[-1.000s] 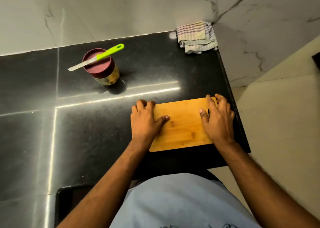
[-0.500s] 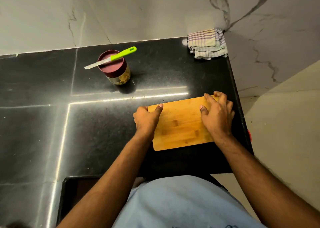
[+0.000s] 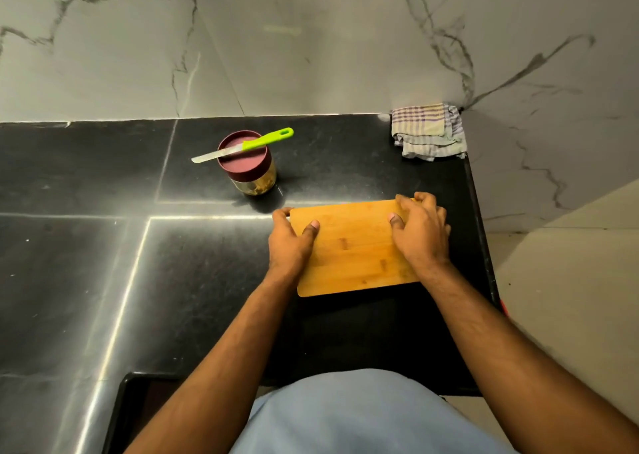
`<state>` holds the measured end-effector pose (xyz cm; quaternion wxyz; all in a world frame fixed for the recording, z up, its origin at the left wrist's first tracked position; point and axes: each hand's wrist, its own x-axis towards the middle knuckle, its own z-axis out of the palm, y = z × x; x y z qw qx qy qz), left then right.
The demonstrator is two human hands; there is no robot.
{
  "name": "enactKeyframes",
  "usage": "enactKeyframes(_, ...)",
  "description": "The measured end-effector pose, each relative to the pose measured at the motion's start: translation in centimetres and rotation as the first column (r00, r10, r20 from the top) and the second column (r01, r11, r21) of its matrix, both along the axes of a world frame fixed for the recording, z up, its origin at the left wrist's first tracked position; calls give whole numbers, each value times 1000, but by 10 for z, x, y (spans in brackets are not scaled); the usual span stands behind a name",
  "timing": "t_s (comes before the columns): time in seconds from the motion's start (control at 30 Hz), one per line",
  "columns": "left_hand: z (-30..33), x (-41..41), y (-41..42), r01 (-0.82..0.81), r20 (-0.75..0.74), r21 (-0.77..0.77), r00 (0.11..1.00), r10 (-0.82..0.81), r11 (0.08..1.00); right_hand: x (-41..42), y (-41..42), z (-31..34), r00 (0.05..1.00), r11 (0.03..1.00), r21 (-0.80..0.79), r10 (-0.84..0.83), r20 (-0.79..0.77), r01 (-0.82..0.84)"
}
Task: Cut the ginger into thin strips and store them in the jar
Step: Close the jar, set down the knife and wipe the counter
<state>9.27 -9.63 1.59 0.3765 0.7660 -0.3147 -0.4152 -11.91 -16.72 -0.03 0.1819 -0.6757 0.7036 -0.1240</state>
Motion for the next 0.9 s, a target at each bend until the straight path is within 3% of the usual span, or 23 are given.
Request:
enactKeyframes(0.2, -7, -9, -21, -99, -56, -65, 994, 96, 993, 8, -67, 15, 984, 978, -142, 134, -115, -150)
enactKeyframes(0.37, -10, -7, -34, -165, -189, -56, 970, 152, 985, 11, -123, 12, 989, 969, -218, 93, -115, -117)
enactKeyframes(0.43, -11, -8, -34, -163, -248, -50, 958, 146, 985, 12, -140, 5, 988, 977, -173, 103, -115, -122)
enactKeyframes(0.57, -21, -12, -21, -129, -347, -49, 932, 105, 990, 16, -156, -9, 957, 986, -108, 94, -274, -128)
enactKeyframes(0.77, -27, -12, -6, 12, -280, -87, 959, -36, 996, 20, -162, -8, 933, 975, -138, 118, -341, -174)
enactKeyframes(0.9, -31, -8, -3, 65, -239, -88, 967, -84, 994, 12, -166, 16, 943, 971, -146, 137, -304, -188)
